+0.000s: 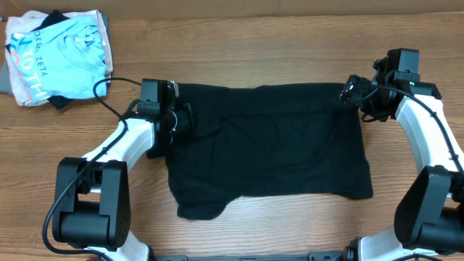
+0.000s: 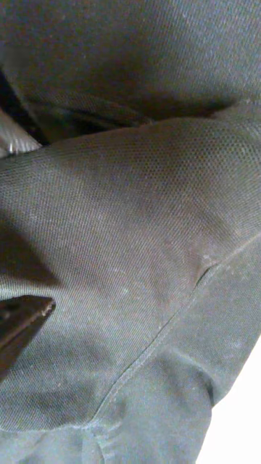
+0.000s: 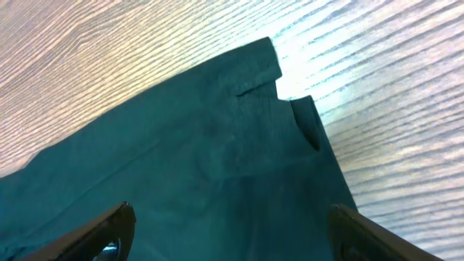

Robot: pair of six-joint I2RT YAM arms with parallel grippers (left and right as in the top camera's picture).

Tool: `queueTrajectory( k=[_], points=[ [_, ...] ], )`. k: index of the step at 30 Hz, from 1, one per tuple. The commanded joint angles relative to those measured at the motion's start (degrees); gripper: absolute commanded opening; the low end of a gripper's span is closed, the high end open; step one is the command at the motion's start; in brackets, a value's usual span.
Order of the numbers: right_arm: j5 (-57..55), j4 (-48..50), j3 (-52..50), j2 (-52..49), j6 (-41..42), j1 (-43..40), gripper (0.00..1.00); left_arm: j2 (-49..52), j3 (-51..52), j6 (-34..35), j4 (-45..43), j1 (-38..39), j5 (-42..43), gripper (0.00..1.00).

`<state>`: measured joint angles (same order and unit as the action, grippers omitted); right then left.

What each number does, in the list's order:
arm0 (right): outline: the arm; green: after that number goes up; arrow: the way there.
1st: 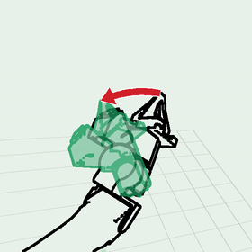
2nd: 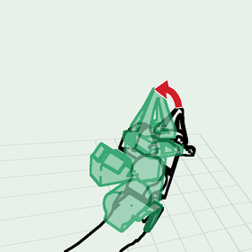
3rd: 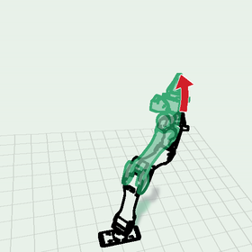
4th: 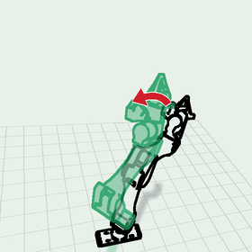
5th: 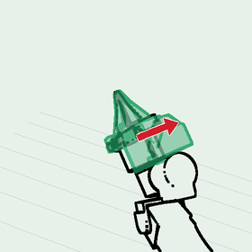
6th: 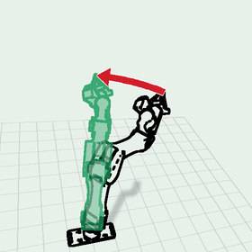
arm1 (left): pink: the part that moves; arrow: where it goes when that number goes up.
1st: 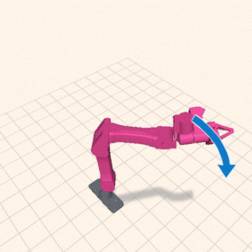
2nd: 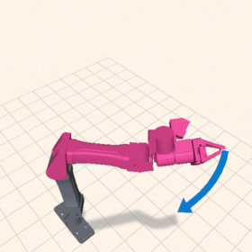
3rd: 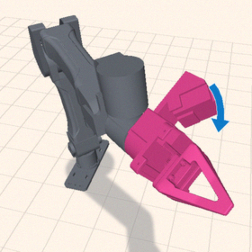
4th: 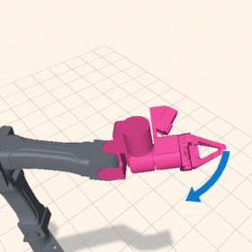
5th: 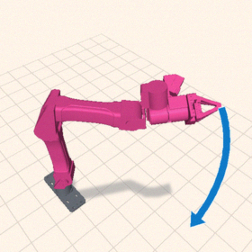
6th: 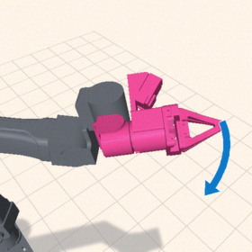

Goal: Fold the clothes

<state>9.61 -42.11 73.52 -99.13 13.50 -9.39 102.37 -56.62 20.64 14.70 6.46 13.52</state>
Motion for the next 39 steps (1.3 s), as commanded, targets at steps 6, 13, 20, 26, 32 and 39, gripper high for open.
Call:
queueTrajectory(
  k=[6,13,20,26,32,39],
  points=[
    [-0.57,1.11,1.18,-0.24,1.51,-0.33,0.88,0.83,-0.63,-1.14,-0.33,0.26,1.16,0.22],
    [-0.57,5.27,1.20,-0.76,1.53,-0.33,0.85,0.79,-1.38,-0.90,0.57,-0.52,1.16,0.04],
    [-4.15,8.00,1.22,-5.20,1.49,-0.33,0.93,0.59,-5.25,-0.92,7.13,-3.82,1.44,0.04],
    [-6.97,7.58,1.22,-7.23,1.29,-0.33,0.95,0.59,-5.64,-1.33,8.68,-4.85,1.42,0.04],
    [-4.39,7.58,1.18,-9.44,1.31,-0.31,0.90,0.59,-5.64,-1.36,8.63,-4.85,1.42,0.04],
    [-4.37,7.58,1.18,-12.41,1.51,-0.31,0.78,0.59,-5.64,-1.36,8.63,-4.85,1.42,0.05]
  ],
)
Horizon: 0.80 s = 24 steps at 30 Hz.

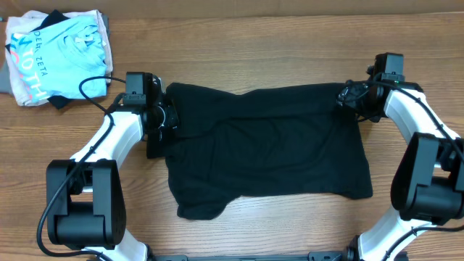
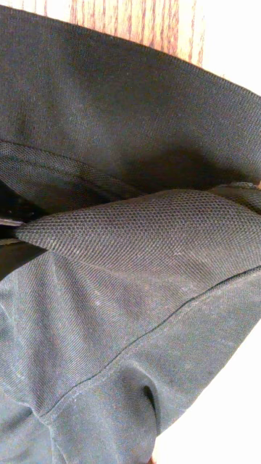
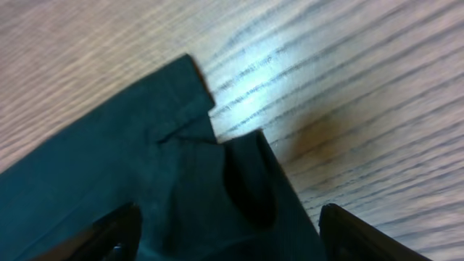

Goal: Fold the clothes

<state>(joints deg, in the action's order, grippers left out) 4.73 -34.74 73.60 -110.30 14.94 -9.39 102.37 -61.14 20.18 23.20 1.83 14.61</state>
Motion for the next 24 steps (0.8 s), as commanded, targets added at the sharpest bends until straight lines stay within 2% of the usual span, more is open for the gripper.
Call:
queueTrajectory(
  k=[1,4,12,15,16,24],
  points=[
    [0.50,0.26,1.09,-1.29,0.07,-0.31,0.75,0.59,-1.11,-0.90,0.13,-0.22,0.33,0.05],
    [0.48,0.76,1.09,-1.31,0.09,-0.31,0.59,0.59,-1.11,-0.90,0.13,-0.20,0.33,0.06],
    [0.44,1.11,1.11,-1.31,0.11,-0.33,0.30,0.59,-1.11,-0.87,0.07,-0.20,0.33,0.06],
    [0.46,1.11,1.11,-1.31,1.70,-0.33,0.08,0.59,-1.29,-0.87,-0.09,-0.20,0.57,0.06],
    [0.46,1.11,1.11,-1.31,2.73,-0.44,0.04,0.59,-1.49,-0.92,0.00,-0.20,0.76,0.06],
    [0.44,0.37,2.34,-1.25,3.98,-1.70,0.04,0.59,-6.40,-0.96,5.40,-0.20,3.43,0.04]
  ],
)
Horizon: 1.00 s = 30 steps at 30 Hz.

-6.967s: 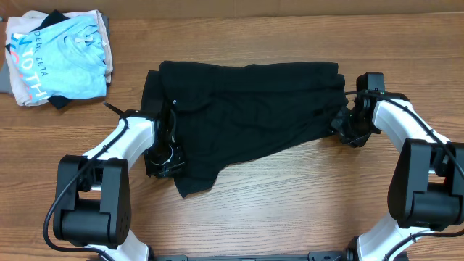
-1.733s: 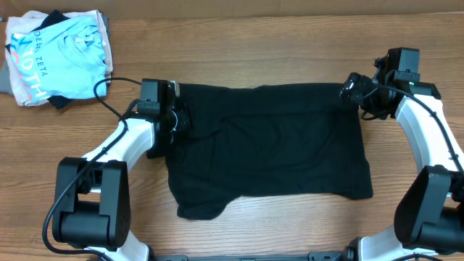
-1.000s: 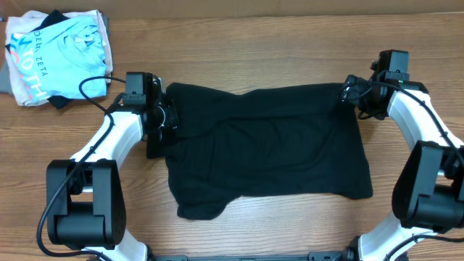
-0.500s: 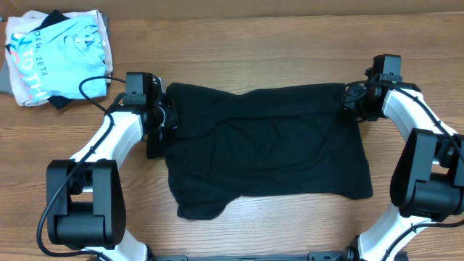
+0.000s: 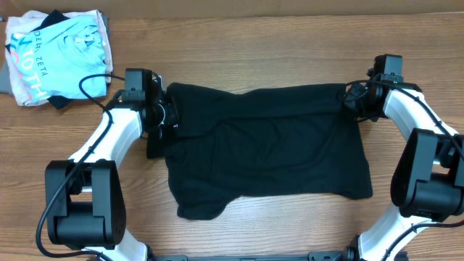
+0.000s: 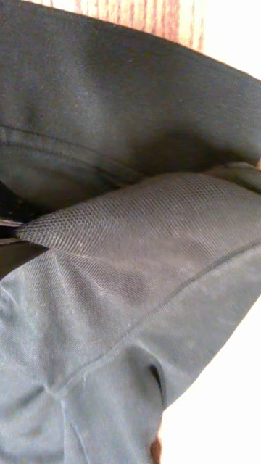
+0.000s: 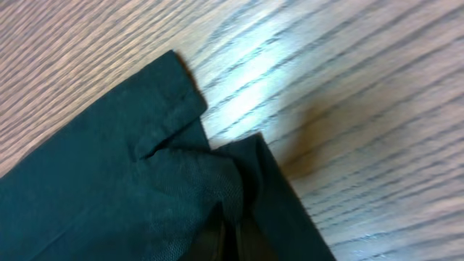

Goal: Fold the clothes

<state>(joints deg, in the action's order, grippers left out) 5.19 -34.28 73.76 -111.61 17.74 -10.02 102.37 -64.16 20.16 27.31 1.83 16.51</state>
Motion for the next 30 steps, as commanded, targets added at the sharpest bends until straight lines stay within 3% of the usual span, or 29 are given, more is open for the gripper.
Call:
queueTrajectory(
  k=[1,11,23,30],
  points=[
    [-0.02,-0.90,3.02,0.07,1.81,-1.60,0.04,0.59,-4.61,-1.36,2.78,-0.20,1.53,0.04],
    [-0.04,-9.40,10.47,0.07,2.05,-5.51,0.04,0.59,-14.49,-4.94,15.28,-0.20,1.31,0.04],
    [-0.04,-16.55,10.62,0.09,2.03,-5.49,0.04,1.05,-13.55,-4.96,22.58,-0.20,0.85,0.10],
    [-1.70,-19.71,10.60,0.09,2.69,-5.49,0.04,4.15,-13.29,-4.76,28.87,-0.20,-3.45,0.07]
  ],
)
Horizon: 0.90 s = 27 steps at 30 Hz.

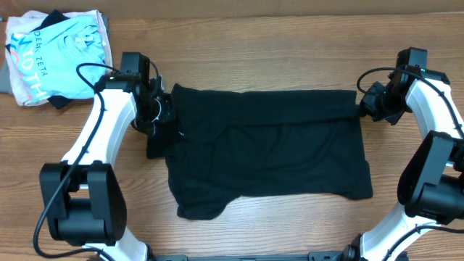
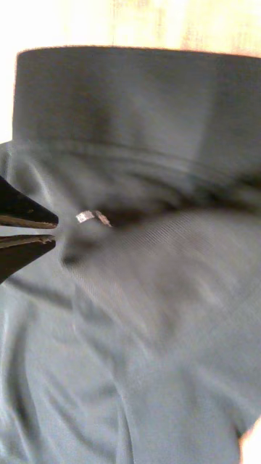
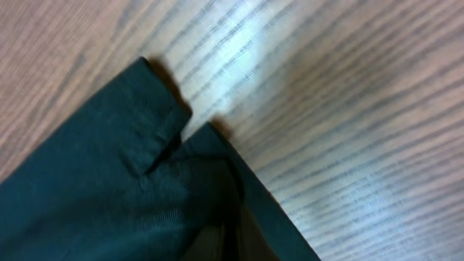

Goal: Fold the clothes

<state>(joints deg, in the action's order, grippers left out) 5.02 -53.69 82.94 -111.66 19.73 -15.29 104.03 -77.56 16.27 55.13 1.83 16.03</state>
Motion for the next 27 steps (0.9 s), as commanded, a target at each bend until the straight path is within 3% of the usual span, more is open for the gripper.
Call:
queueTrajectory(
  k=[1,5,6,7,8,9,19,21,22,23,24,25,27],
  points=[
    [-1.53,-0.81,1.42,0.13,0.70,-0.22,0.04,3.15,0.11,-0.85,1.97,-0.20,-3.52,0.07],
    [-1.55,-2.23,1.42,0.13,0.68,-0.22,0.04,5.22,0.11,-0.87,3.63,-0.22,-4.61,0.04],
    [-1.53,-2.60,1.42,0.13,0.68,-0.22,0.14,5.35,0.11,-0.87,3.61,-0.22,-4.63,0.04],
    [-1.55,-2.86,1.42,0.13,0.63,-0.22,0.43,5.35,0.09,-0.85,3.34,-0.22,-4.61,0.04],
    [-1.57,-3.06,1.42,0.13,0.42,-0.22,0.80,5.22,-0.13,-0.85,3.04,-0.22,-4.63,0.04],
    [-1.57,-3.23,1.44,0.13,0.44,-0.22,0.86,5.03,-0.68,-0.85,3.06,-0.22,-4.70,0.04],
    [2.19,-10.60,11.37,0.15,-1.60,-0.63,1.00,3.91,-15.10,-0.87,8.48,1.40,-4.81,0.04],
    [7.28,-9.16,11.96,0.15,-4.17,0.00,0.98,3.93,-15.23,-0.87,6.16,2.73,-4.44,0.04],
    [9.22,-8.17,11.93,0.13,-5.14,0.37,0.91,4.07,-15.06,-0.83,4.94,3.48,-4.37,0.04],
    [9.77,-7.34,11.78,0.00,-5.16,0.90,0.74,4.33,-14.71,-0.68,3.80,4.33,-4.39,0.04],
    [9.66,-6.54,11.47,-0.07,-5.18,1.51,0.50,4.52,-14.25,-0.20,2.82,5.18,-4.42,0.04],
    [9.60,-5.77,11.06,-0.24,-5.20,2.25,0.35,4.92,-13.55,0.55,1.68,6.12,-4.48,0.04],
    [9.64,-4.81,10.56,-0.79,-5.20,3.48,0.15,5.99,-12.74,1.55,0.28,7.34,-4.42,0.04]
  ],
)
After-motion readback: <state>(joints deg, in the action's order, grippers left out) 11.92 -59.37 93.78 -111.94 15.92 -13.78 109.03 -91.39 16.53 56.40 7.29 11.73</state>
